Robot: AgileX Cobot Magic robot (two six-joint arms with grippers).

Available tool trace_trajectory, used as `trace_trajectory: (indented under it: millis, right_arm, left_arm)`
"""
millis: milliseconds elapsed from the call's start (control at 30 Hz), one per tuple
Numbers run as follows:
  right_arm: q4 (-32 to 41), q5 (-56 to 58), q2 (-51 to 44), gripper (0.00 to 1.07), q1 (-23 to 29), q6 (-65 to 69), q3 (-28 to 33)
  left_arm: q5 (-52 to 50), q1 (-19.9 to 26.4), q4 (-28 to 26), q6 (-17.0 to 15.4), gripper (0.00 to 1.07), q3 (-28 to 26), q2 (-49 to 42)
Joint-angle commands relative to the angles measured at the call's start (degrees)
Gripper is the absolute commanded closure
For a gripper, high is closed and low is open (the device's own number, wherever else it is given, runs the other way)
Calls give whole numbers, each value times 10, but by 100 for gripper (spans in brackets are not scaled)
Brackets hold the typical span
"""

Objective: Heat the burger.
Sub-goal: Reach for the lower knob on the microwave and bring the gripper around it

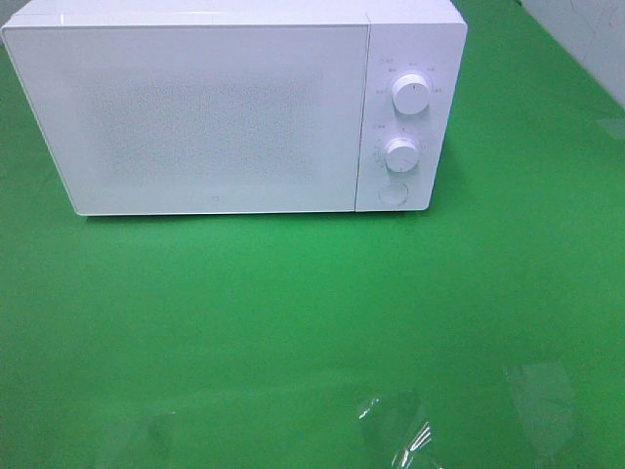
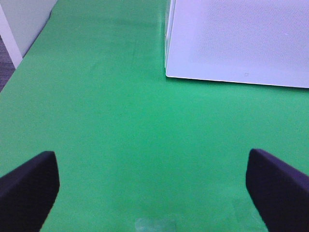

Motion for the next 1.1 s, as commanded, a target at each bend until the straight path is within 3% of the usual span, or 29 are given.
trace_trajectory:
  millis: [33, 1100]
  right_arm:
    - [2, -5, -15, 34, -2, -2, 2]
    - [2, -5, -14, 34, -2, -2, 2]
  left_arm:
    - [-5, 2, -1, -1, 10, 2, -13]
    - [-5, 2, -1, -2, 10, 2, -14]
